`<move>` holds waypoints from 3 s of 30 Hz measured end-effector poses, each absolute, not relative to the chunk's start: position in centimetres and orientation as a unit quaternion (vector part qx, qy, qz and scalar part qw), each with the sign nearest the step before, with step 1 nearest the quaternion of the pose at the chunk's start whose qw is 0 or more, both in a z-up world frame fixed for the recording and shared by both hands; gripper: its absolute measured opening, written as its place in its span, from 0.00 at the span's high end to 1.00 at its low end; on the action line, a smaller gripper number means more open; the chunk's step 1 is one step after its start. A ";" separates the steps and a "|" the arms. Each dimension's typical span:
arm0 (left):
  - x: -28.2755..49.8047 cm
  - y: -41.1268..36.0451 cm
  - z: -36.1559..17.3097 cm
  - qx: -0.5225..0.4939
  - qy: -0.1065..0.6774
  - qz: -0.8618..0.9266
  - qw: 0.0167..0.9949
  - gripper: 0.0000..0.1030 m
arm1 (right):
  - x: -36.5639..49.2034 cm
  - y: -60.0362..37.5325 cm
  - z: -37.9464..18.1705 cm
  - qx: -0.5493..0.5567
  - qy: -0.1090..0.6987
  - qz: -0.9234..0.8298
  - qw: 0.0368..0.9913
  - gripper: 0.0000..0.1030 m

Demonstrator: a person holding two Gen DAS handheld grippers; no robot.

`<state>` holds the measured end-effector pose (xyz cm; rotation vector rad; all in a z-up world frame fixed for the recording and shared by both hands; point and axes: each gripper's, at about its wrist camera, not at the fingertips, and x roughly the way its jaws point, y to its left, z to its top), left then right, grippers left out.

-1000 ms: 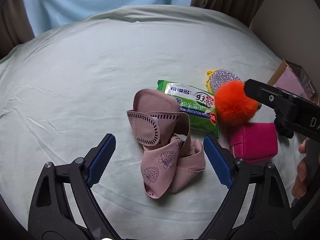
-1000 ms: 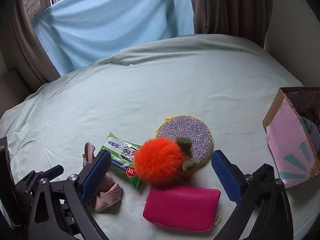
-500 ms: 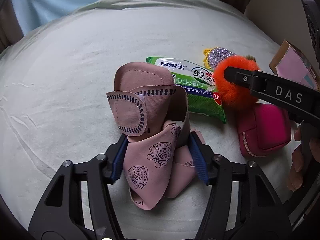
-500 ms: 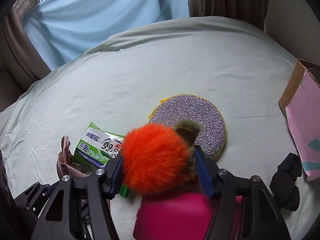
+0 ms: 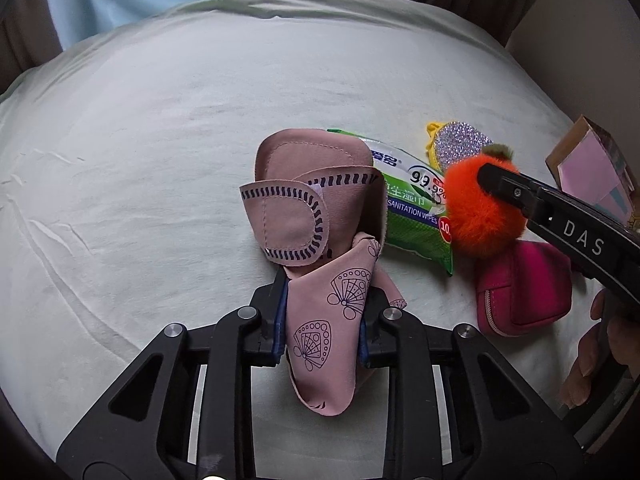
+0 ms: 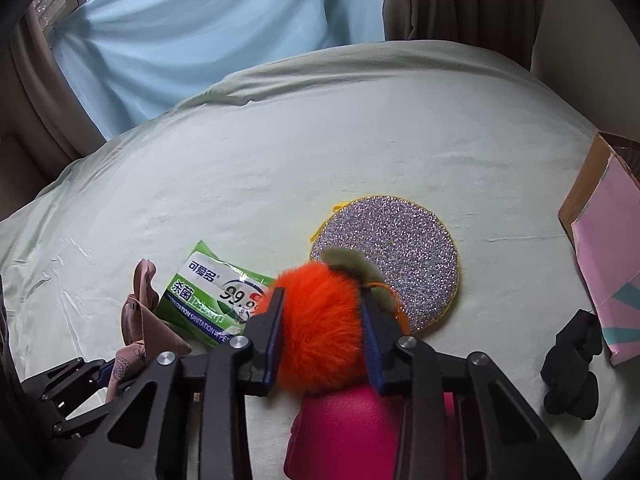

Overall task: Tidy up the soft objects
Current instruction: 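Lift the pink mask and orange pompom with both tools toward the box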

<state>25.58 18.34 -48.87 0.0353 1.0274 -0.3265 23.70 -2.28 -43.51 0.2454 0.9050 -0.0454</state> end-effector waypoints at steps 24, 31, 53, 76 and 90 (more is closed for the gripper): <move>25.3 19.1 -48.4 0.005 0.488 -0.122 0.864 0.78 | 24.4 -1.4 -46.4 0.081 0.462 0.011 0.883 0.50; 25.2 18.4 -48.3 0.009 0.489 -0.124 0.864 0.78 | 24.1 -0.6 -46.5 0.058 0.458 0.026 0.887 0.63; 22.5 17.8 -43.7 0.004 0.458 -0.101 0.883 0.78 | 23.5 -0.3 -46.1 0.026 0.476 0.078 0.876 0.37; 23.5 18.1 -44.4 -0.002 0.459 -0.102 0.882 0.78 | 24.6 -0.1 -45.6 -0.012 0.412 0.079 0.908 0.57; 21.9 14.1 -35.5 -0.001 0.421 -0.110 0.900 0.78 | 21.9 -5.2 -34.5 0.048 0.370 0.075 0.925 0.61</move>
